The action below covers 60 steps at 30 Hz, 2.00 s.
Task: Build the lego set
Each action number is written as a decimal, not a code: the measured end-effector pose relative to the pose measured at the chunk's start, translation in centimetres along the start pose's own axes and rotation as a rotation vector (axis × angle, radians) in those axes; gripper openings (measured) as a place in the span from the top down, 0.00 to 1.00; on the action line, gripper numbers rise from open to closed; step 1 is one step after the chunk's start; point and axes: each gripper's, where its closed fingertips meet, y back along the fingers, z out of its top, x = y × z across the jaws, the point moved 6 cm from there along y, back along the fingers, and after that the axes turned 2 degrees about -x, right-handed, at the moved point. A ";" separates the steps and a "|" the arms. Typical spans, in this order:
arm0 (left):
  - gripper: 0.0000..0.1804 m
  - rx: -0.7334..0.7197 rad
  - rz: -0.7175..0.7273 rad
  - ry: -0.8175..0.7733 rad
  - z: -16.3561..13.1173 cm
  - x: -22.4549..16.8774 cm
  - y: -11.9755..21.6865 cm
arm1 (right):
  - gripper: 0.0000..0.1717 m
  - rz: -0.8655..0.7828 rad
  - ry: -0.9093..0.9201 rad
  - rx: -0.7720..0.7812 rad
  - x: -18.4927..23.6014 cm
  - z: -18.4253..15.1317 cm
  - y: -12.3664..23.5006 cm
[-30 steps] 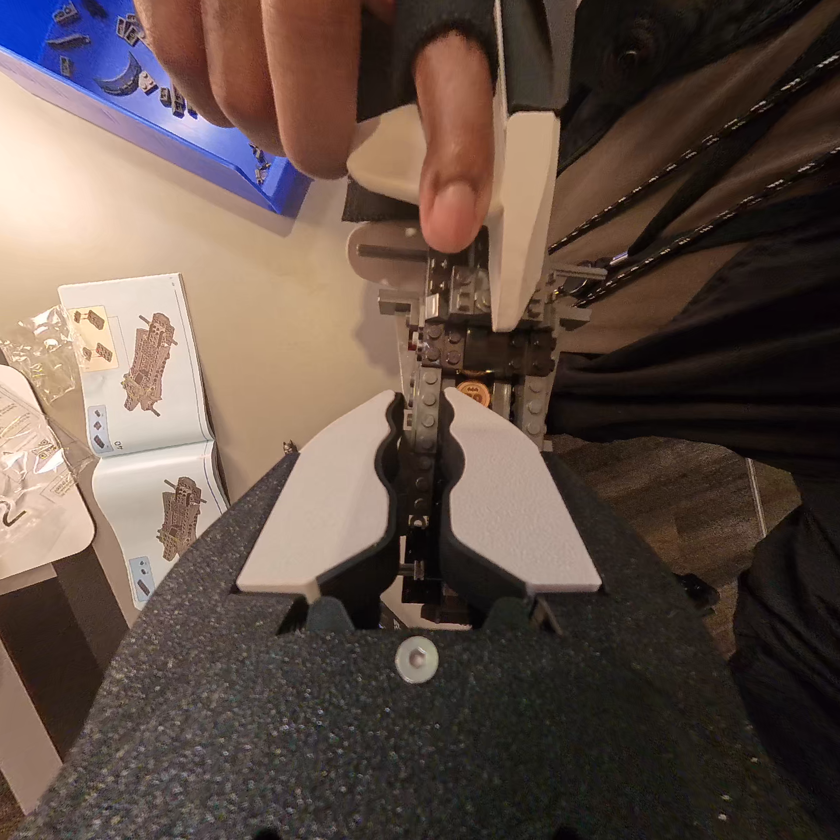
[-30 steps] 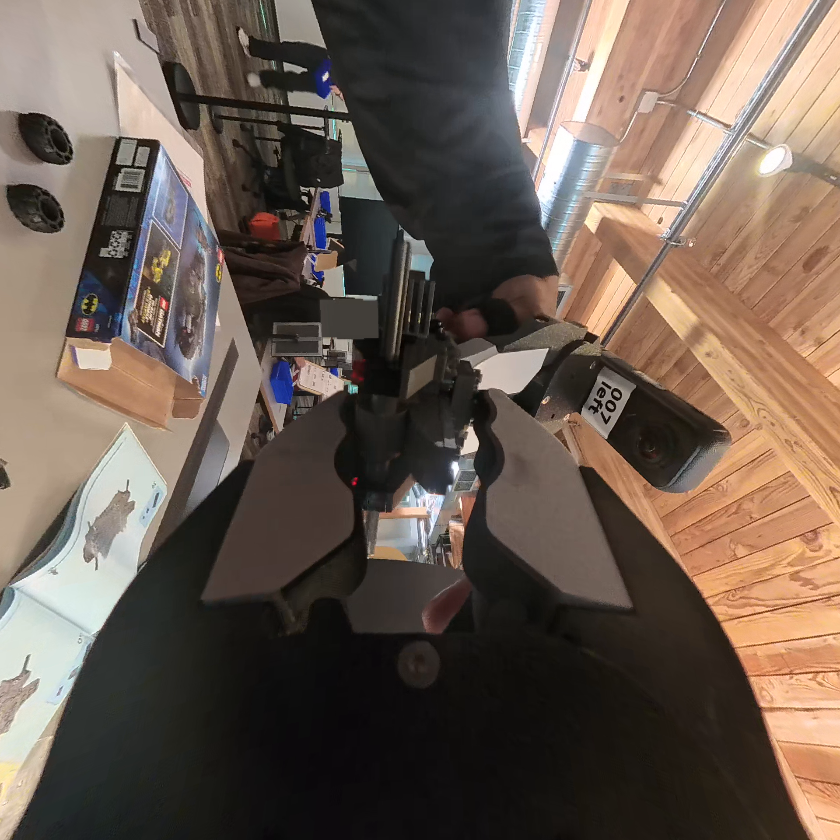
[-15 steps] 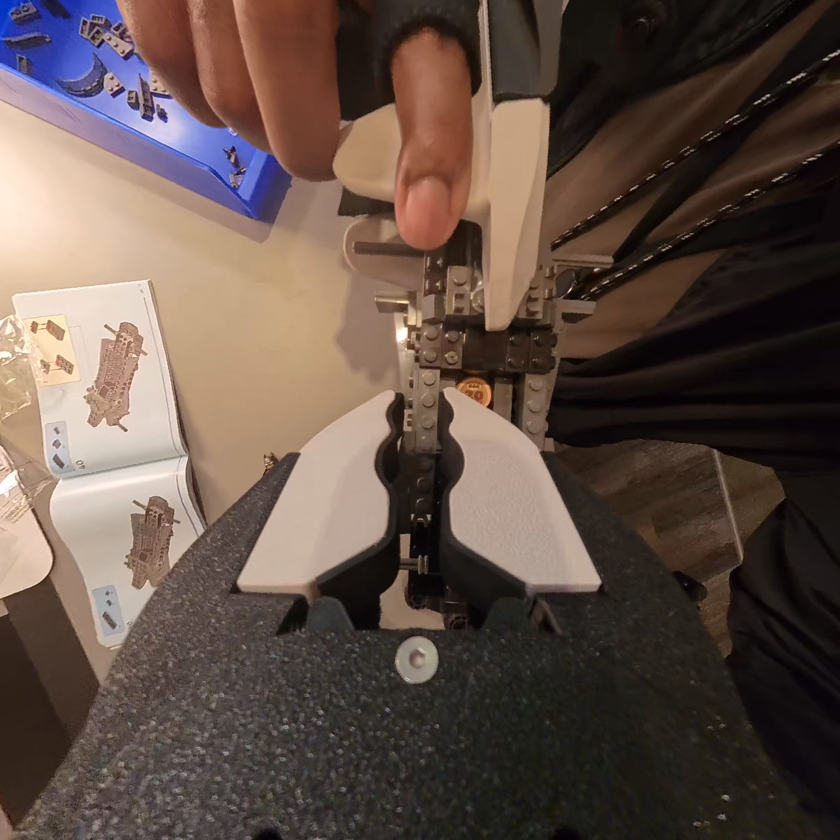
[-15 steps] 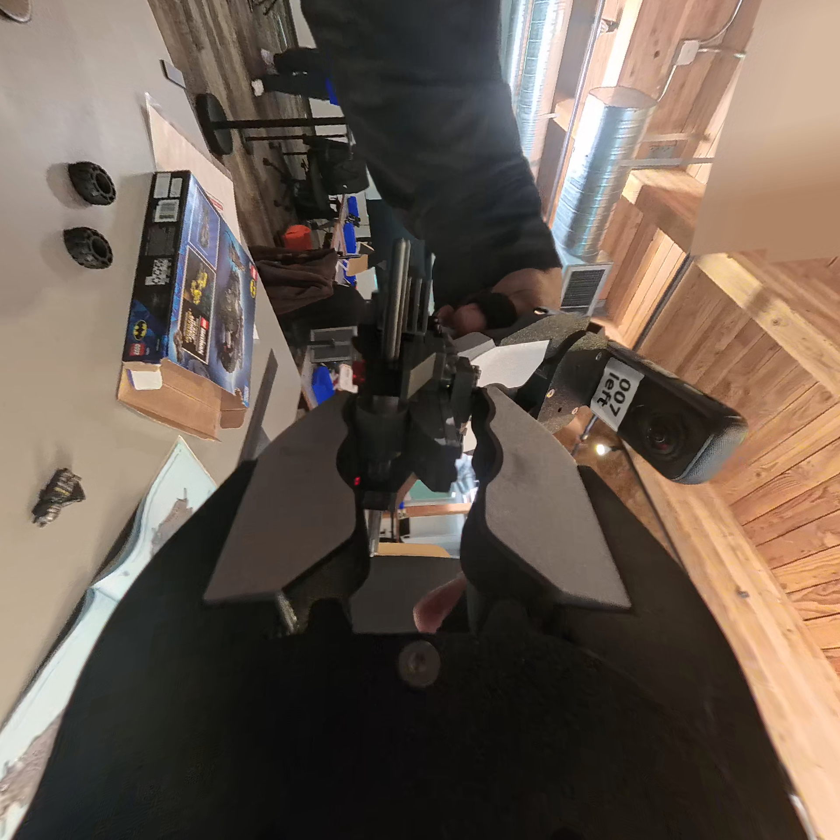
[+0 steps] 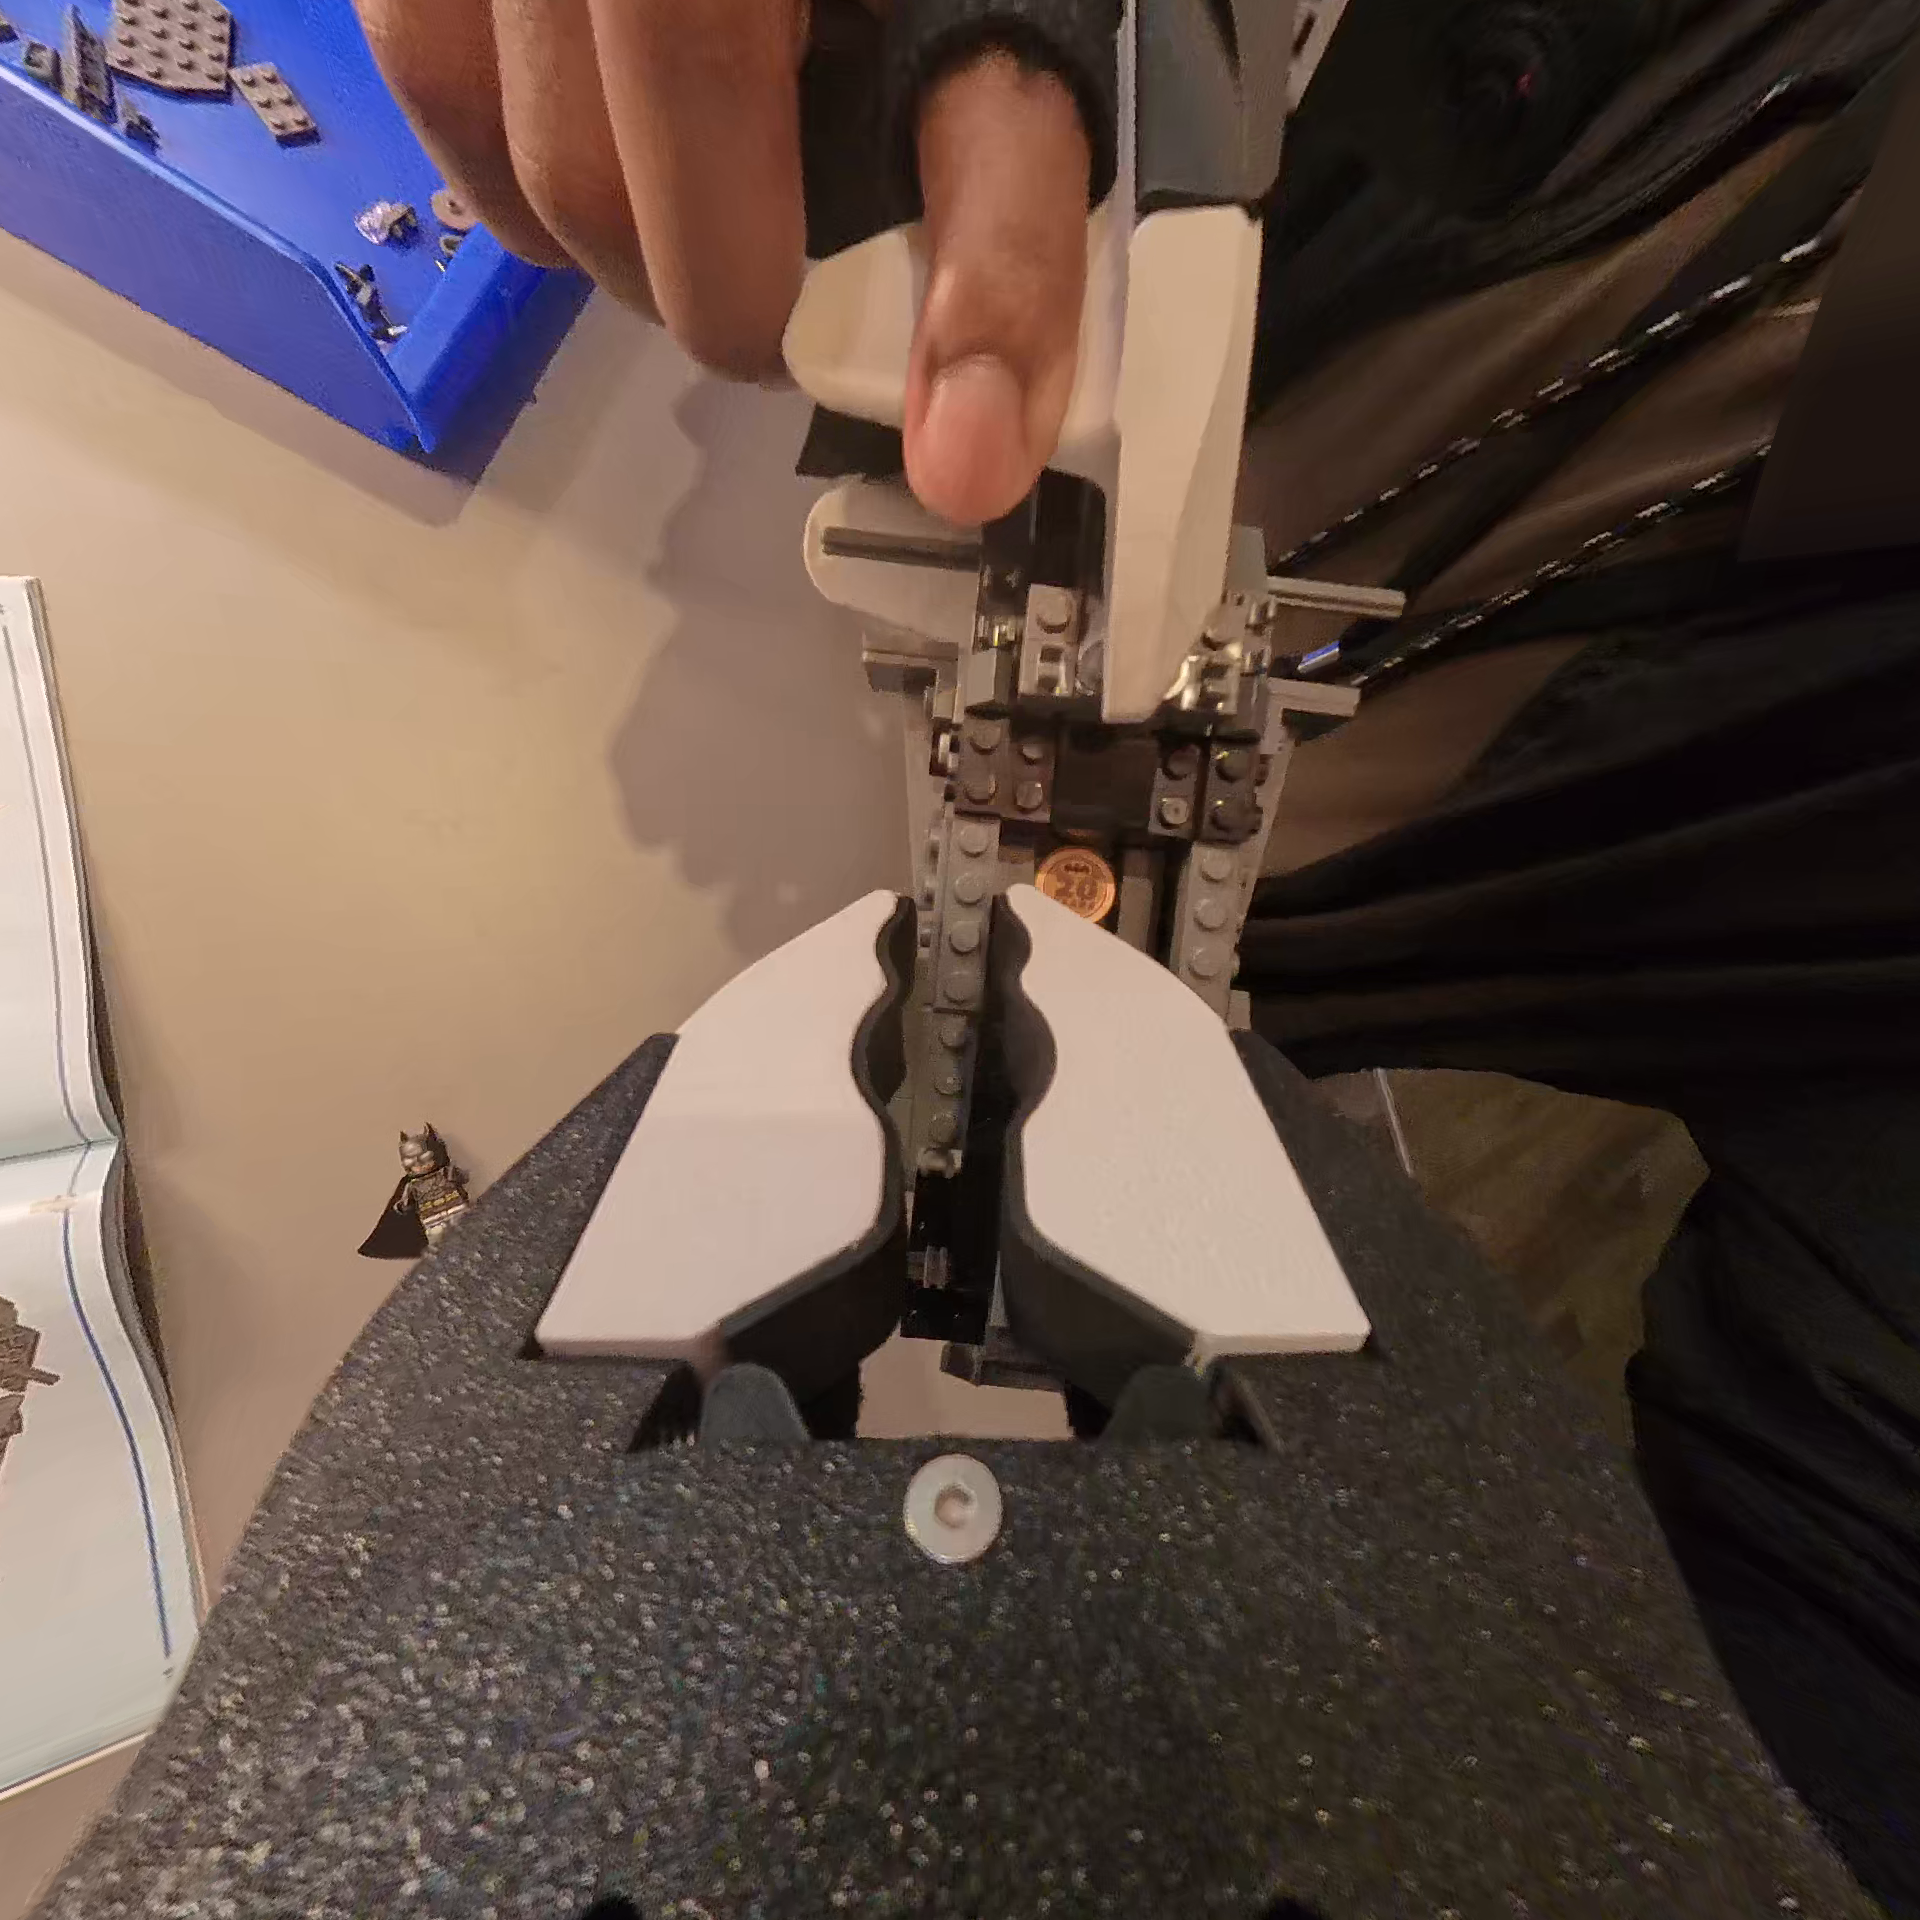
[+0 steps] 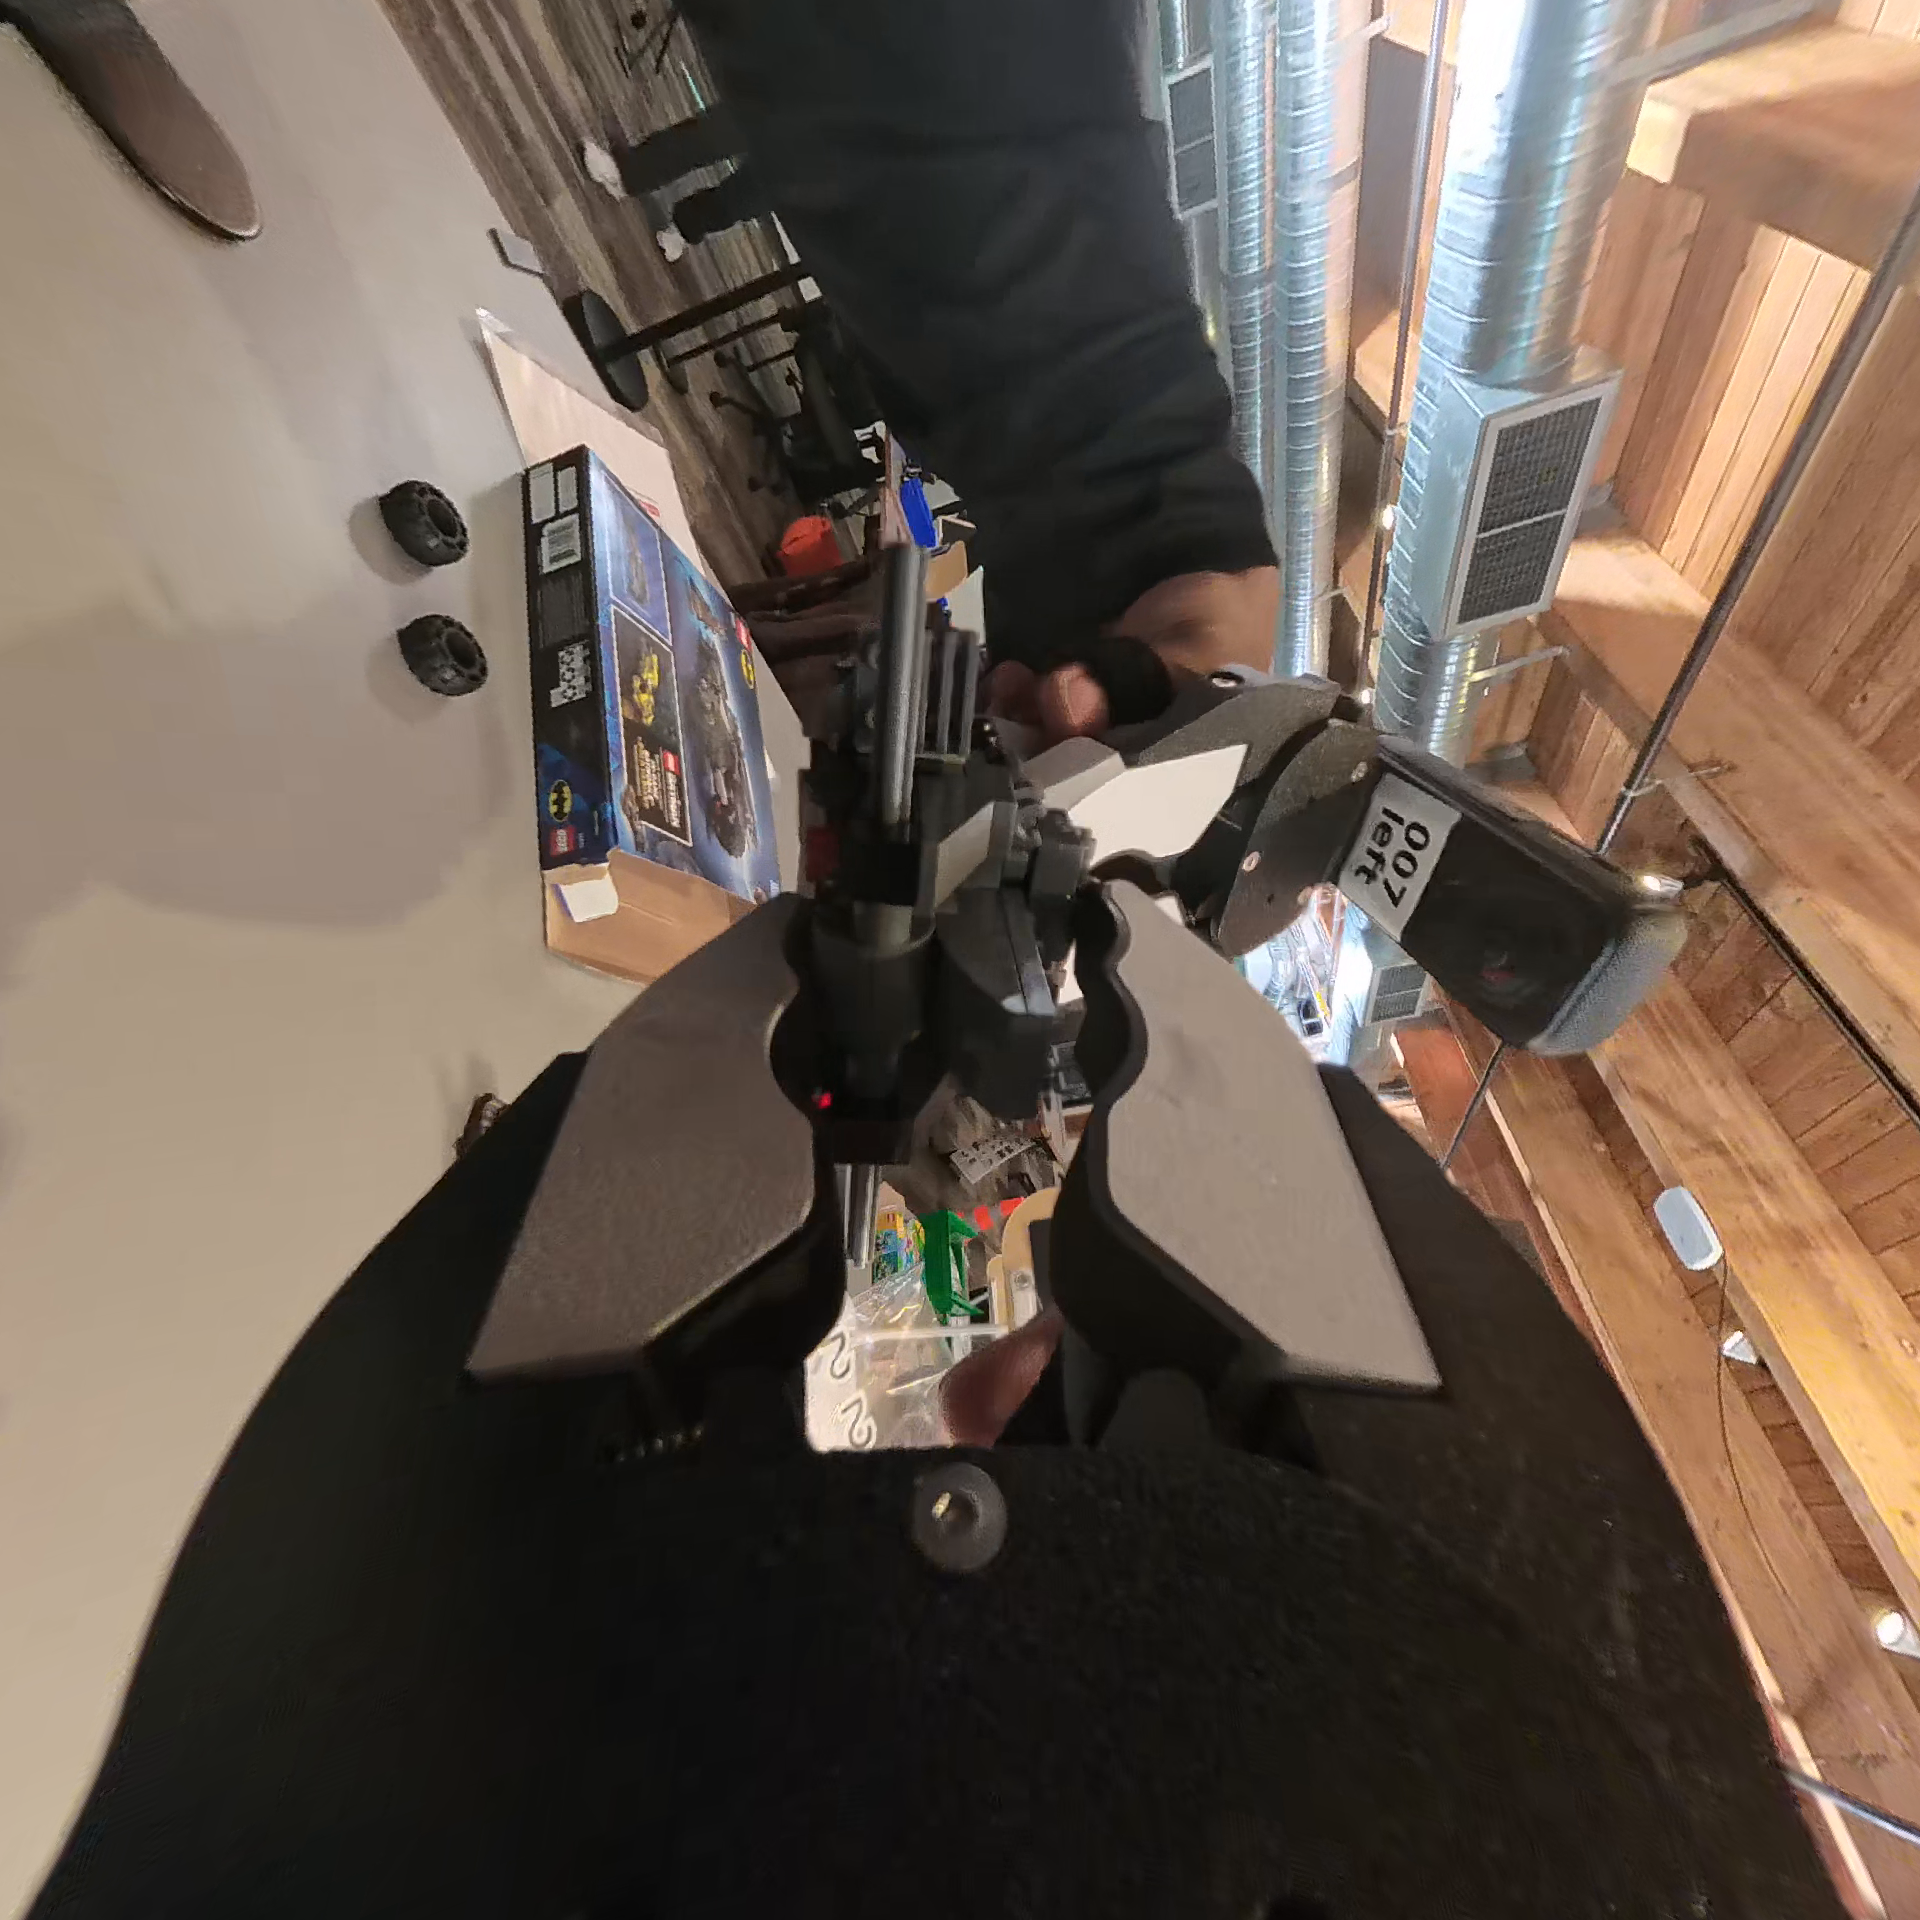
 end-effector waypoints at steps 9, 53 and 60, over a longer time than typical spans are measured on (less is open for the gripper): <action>0.83 -0.175 0.250 0.004 -0.7 1.4 3.9 | 0.73 -0.105 -0.175 0.006 -0.4 -1.4 0.7; 0.74 -1.354 0.577 -0.193 -8.4 2.5 -0.4 | 0.73 -0.293 -1.017 -0.185 1.3 -6.2 -1.6; 0.60 -1.387 0.533 -0.061 -9.4 3.6 -1.2 | 0.73 -0.365 -0.774 -0.114 1.0 -5.6 -2.0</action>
